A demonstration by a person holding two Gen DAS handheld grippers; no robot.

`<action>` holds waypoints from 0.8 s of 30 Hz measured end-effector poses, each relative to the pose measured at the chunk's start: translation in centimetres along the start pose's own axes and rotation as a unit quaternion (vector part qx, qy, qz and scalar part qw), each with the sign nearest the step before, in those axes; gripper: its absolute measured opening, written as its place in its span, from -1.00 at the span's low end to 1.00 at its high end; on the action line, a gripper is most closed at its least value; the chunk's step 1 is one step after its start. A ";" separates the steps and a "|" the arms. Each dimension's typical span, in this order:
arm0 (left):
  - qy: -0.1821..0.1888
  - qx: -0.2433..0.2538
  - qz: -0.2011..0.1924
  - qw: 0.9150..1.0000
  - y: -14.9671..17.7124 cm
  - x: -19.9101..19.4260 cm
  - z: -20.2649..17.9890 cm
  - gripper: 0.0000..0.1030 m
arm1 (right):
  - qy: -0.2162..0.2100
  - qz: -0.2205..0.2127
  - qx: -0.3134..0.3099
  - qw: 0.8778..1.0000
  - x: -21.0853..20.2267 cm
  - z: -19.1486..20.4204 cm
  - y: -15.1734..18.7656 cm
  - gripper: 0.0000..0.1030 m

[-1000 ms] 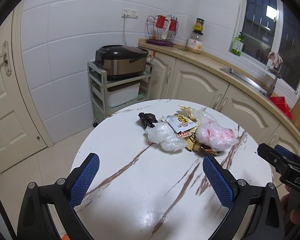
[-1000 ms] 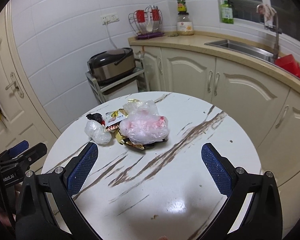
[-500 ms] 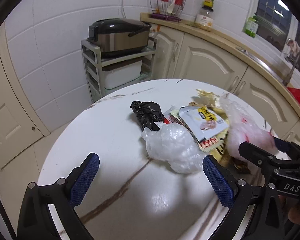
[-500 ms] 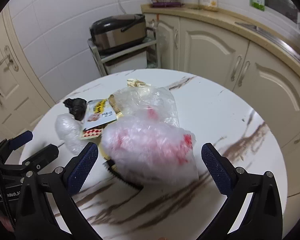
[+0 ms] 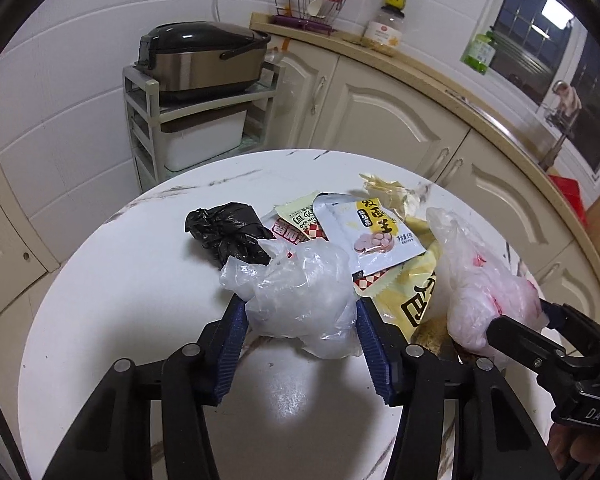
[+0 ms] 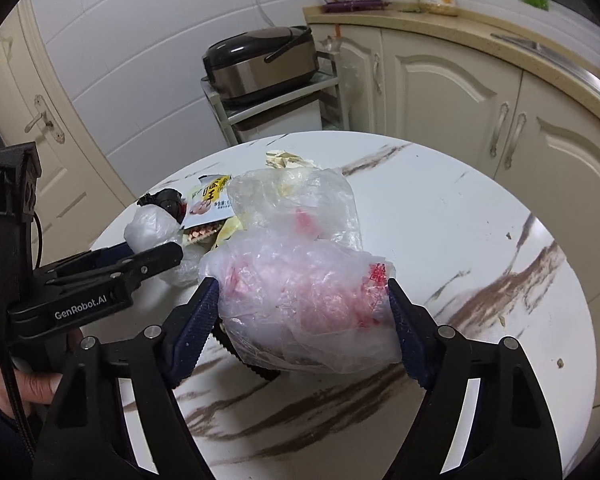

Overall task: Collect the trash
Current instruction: 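Carry both plastic bags to the blue bin and release them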

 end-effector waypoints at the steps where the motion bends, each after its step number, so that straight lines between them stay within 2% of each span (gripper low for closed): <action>1: 0.003 -0.002 -0.001 1.000 0.0 0.1 0.2 -0.05 | 0.000 -0.001 0.001 1.000 -0.2 -0.1 0.1 0.52; 3: 0.006 -0.003 -0.001 1.000 0.4 0.0 0.7 -0.06 | 0.000 0.001 -0.002 1.000 -0.4 0.0 0.2 0.55; 7: 0.006 -0.003 -0.002 1.000 0.7 0.2 1.5 -0.06 | 0.030 0.012 -0.015 0.999 -0.3 0.6 0.0 0.94; 11: 0.012 -0.004 -0.003 1.000 1.7 -0.4 1.9 -0.08 | 0.041 0.026 -0.027 0.998 1.1 1.6 -0.5 0.93; 12: 0.013 -0.004 -0.004 1.000 1.8 -0.6 2.1 -0.09 | 0.051 0.033 -0.029 0.998 1.8 1.5 -0.6 0.89; 14: 0.011 -0.003 -0.007 1.000 2.5 -1.4 2.2 -0.11 | 0.045 0.028 -0.024 0.998 2.2 1.4 -0.5 0.77; 17: 0.010 -0.001 -0.013 1.000 3.5 -2.7 2.4 -0.12 | 0.025 0.011 -0.012 1.000 1.3 1.4 -0.4 0.69; 24: 0.016 0.012 -0.027 0.999 6.3 -6.7 1.3 -0.12 | 0.002 -0.023 0.015 1.000 -2.6 0.7 1.1 0.67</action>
Point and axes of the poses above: each gripper's, at about its wrist camera, not at the fingertips, and x roughly the way its jaws point, z to its left, y to its underside, the point moved 4 cm from there along x, roughly the way its jaws point, and after that the axes turned 12 degrees about -y, right-handed, at the moved point
